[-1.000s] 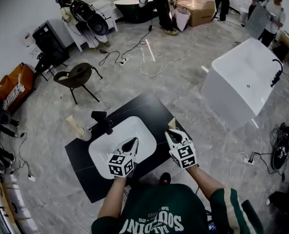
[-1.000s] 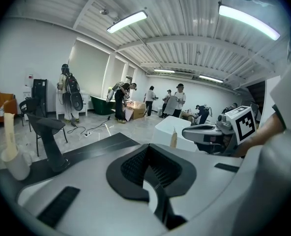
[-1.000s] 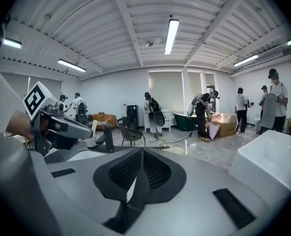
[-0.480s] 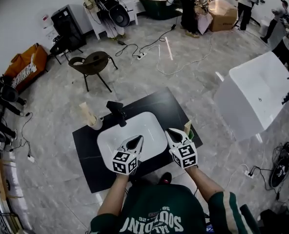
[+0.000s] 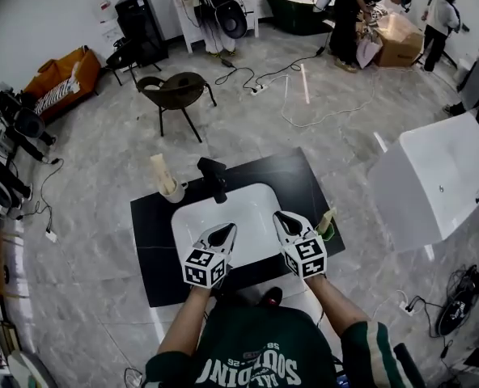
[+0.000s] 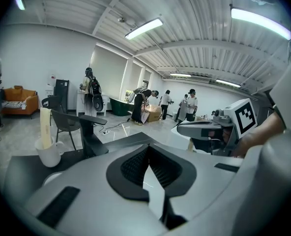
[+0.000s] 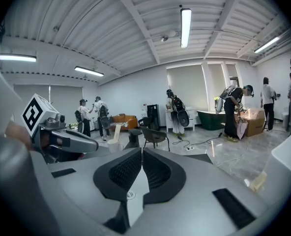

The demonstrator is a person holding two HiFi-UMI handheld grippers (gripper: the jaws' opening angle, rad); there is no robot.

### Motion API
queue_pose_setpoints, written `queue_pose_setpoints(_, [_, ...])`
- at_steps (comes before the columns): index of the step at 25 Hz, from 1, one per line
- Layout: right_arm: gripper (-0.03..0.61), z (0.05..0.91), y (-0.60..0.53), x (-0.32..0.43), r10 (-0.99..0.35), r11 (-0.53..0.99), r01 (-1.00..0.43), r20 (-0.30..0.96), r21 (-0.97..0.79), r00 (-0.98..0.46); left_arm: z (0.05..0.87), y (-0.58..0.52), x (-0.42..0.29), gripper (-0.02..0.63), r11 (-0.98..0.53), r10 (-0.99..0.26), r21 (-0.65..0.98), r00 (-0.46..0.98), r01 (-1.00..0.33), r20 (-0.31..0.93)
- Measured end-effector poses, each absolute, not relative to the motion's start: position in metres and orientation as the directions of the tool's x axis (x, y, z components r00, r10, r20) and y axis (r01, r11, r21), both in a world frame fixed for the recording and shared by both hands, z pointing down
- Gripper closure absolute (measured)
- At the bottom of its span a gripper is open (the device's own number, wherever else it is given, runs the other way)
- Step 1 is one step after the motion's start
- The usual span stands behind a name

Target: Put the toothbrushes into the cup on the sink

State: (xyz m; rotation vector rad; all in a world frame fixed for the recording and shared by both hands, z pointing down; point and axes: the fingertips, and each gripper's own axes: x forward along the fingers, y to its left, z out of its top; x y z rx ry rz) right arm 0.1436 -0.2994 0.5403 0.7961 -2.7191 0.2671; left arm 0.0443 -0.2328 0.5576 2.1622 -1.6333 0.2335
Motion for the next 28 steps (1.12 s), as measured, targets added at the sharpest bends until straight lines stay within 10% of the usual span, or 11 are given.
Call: queue_pose_setpoints(28, [0.538,0.557,-0.295,0.158,-0.460,0.835,-0.537,0.380,-0.122,-0.802,0.569,-0.235,0.055,0.601,-0.231,-0.865,0.244,0.313,-0.942,0.393])
